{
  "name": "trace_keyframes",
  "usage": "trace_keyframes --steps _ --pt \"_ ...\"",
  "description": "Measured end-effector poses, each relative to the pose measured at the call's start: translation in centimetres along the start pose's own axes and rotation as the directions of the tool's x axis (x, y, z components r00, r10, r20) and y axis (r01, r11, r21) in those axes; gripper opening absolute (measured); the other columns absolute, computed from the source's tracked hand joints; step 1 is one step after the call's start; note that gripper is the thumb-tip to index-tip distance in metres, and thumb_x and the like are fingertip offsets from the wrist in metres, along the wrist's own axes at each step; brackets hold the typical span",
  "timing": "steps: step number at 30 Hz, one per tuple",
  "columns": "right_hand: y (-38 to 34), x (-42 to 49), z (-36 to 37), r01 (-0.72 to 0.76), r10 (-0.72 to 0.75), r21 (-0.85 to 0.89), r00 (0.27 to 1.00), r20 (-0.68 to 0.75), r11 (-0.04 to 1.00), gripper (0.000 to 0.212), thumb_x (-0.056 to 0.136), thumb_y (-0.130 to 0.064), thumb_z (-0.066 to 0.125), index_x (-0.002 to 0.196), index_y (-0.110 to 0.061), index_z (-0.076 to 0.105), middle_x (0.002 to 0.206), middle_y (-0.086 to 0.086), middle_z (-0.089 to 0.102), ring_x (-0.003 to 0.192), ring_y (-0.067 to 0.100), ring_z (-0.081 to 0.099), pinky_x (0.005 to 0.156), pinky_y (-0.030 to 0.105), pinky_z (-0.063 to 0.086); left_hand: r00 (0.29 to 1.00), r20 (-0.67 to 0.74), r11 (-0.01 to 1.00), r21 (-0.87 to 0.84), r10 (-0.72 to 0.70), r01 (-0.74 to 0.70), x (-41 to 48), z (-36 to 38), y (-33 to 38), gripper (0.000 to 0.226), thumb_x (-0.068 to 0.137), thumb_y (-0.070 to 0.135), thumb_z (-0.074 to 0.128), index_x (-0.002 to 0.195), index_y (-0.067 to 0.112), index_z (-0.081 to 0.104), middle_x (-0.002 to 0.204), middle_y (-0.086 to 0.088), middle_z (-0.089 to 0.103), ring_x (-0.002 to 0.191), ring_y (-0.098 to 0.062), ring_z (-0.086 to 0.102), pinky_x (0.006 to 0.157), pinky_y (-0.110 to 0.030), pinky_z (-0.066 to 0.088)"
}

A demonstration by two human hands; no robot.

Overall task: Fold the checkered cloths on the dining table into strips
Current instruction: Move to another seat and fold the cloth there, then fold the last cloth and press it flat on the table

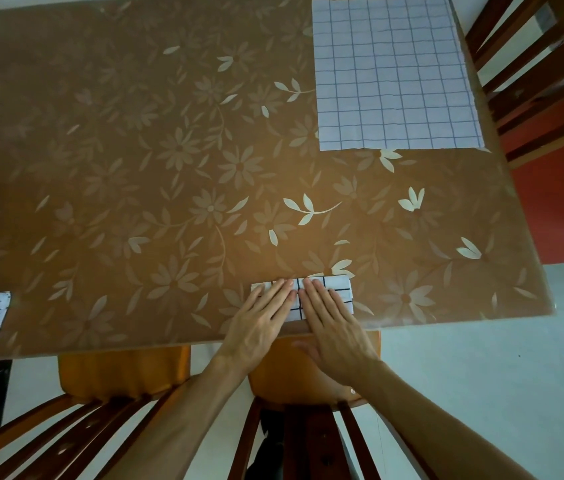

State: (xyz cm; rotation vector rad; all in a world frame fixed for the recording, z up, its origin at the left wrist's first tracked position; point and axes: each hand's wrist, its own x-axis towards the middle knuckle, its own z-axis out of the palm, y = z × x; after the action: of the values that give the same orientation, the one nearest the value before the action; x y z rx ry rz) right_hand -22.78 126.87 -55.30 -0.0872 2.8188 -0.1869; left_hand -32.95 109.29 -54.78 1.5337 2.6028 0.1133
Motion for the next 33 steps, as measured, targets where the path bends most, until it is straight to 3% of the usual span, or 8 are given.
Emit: trace_keyframes --steps 3,7,14,18,20,24,28,33 --pt "1.1 0.1 -0.3 -0.030 0.031 0.076 1.000 -0.004 0.997 0.090 0.097 -0.071 0.017 0.157 -0.004 0.012 0.166 0.014 0.007 0.154 0.028 0.007 0.124 0.049 0.018 0.993 0.102 0.998 -0.028 -0.061 0.064 -0.9 0.4 -0.4 0.056 0.103 0.020 0.032 0.158 0.016 0.025 0.165 -0.010 0.027 0.153 -0.027 0.022 0.120 -0.051 0.031" --pt "3.0 -0.2 -0.8 -0.103 0.108 0.101 0.993 -0.046 0.990 0.090 0.097 -0.071 0.016 0.158 -0.006 0.010 0.167 0.011 0.006 0.155 0.026 0.006 0.124 0.048 0.018 0.958 0.209 0.974 -0.076 -0.196 0.215 -1.9 0.1 0.1 0.072 0.101 0.068 0.020 0.161 0.031 0.007 0.170 -0.005 0.005 0.156 -0.032 0.005 0.124 -0.055 0.005" --pt "2.9 -0.6 -3.3 -0.131 0.138 0.139 0.989 -0.045 0.982 0.076 0.102 -0.057 0.009 0.156 -0.006 0.023 0.165 0.013 0.016 0.153 0.029 0.016 0.121 0.052 0.025 0.924 0.201 0.932 -0.094 -0.326 0.349 -1.5 -2.8 1.9 0.068 0.103 0.064 0.018 0.161 0.028 0.017 0.170 -0.008 0.003 0.157 -0.031 -0.001 0.123 -0.048 -0.001" --pt "2.0 -2.8 -6.7 -0.127 0.145 0.256 0.988 -0.049 0.958 0.051 0.104 -0.033 0.029 0.150 -0.012 0.036 0.166 0.010 0.014 0.153 0.031 0.015 0.122 0.050 0.024 0.908 0.129 0.891 -0.181 -0.399 0.417 -2.3 -6.8 4.5 0.050 0.105 0.030 0.045 0.153 0.019 0.039 0.163 -0.009 0.030 0.150 -0.027 0.031 0.120 -0.040 0.028" --pt "1.5 -4.8 -8.1 -0.143 0.166 0.338 0.985 -0.040 0.930 0.041 0.103 -0.031 0.040 0.140 -0.017 0.049 0.159 0.007 0.034 0.145 0.031 0.034 0.116 0.050 0.035 0.893 0.133 0.871 -0.200 -0.430 0.449 -3.3 -8.8 6.3 0.038 0.102 0.025 0.050 0.140 0.018 0.054 0.149 -0.005 0.046 0.131 -0.022 0.051 0.104 -0.033 0.048" --pt "0.2 -10.4 -10.6 -0.160 0.226 0.445 0.969 -0.099 0.881 0.029 0.097 -0.037 0.045 0.115 -0.022 0.062 0.114 0.001 0.070 0.098 0.023 0.069 0.081 0.041 0.059 0.888 0.165 0.863 -0.215 -0.430 0.458 -6.3 -12.2 10.1 0.026 0.102 0.025 0.054 0.125 0.019 0.065 0.124 0.002 0.064 0.098 -0.011 0.066 0.071 -0.017 0.045" --pt "-0.5 -16.7 -13.3 -0.227 0.305 0.492 0.949 -0.084 0.841 0.032 0.091 -0.037 0.049 0.117 -0.025 0.065 0.105 0.001 0.074 0.092 0.022 0.070 0.079 0.041 0.060 0.879 0.188 0.857 -0.206 -0.438 0.471 -9.3 -14.9 13.8 0.022 0.100 0.025 0.057 0.118 0.020 0.069 0.115 0.003 0.072 0.101 -0.012 0.069 0.078 -0.022 0.053" --pt "1.0 -23.2 -16.2 -0.293 0.357 0.531 0.934 -0.018 0.795 0.033 0.093 -0.031 0.053 0.121 -0.017 0.064 0.116 0.001 0.069 0.099 0.023 0.068 0.086 0.036 0.057 0.859 0.241 0.836 -0.225 -0.451 0.501 -10.0 -18.3 17.9 0.025 0.099 0.032 0.059 0.121 0.022 0.068 0.116 0.003 0.071 0.101 -0.014 0.068 0.085 -0.032 0.059"
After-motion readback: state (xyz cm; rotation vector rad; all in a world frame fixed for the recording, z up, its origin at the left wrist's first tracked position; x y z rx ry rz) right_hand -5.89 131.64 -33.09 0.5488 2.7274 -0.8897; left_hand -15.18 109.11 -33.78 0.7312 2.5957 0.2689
